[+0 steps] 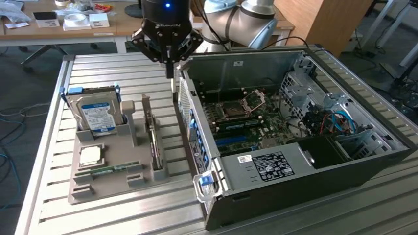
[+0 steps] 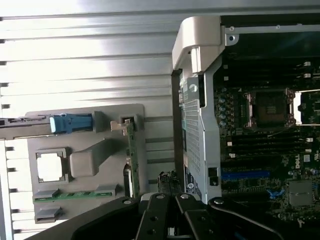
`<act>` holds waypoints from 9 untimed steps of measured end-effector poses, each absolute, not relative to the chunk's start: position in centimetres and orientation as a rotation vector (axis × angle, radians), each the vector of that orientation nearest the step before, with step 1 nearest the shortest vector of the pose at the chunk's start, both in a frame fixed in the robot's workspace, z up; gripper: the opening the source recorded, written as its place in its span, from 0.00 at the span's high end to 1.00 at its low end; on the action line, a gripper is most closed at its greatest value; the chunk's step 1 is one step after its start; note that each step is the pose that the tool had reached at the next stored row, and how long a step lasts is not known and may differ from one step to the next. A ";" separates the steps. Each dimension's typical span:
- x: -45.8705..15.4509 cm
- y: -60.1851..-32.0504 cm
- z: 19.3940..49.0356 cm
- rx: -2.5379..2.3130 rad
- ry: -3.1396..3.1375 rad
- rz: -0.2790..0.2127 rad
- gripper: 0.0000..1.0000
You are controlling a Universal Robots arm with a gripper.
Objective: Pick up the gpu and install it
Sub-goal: 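Reach for the gpu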
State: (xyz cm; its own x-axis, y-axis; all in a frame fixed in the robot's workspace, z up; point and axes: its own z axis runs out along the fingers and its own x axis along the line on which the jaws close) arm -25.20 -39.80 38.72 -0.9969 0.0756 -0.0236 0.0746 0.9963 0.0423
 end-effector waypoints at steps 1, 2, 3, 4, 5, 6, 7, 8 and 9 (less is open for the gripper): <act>-25.5 -39.8 38.7 0.117 3.114 0.064 0.89; -25.8 -39.8 38.7 0.118 3.113 0.064 0.89; -26.1 -39.8 38.7 0.118 3.113 0.064 0.89; -26.4 -39.8 38.6 0.118 3.113 0.064 0.89; -26.6 -39.7 38.6 0.118 3.113 0.064 0.89; -26.9 -39.7 38.6 0.118 3.113 0.064 0.89; -27.1 -39.7 38.6 0.118 3.113 0.064 0.89; -27.4 -39.7 38.6 0.119 3.113 0.064 0.89; -27.6 -39.7 38.5 0.119 3.113 0.064 0.89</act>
State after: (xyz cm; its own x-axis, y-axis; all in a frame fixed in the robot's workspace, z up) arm -27.58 -39.70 38.53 -0.9968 0.0768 -0.0236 0.0758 0.9962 0.0420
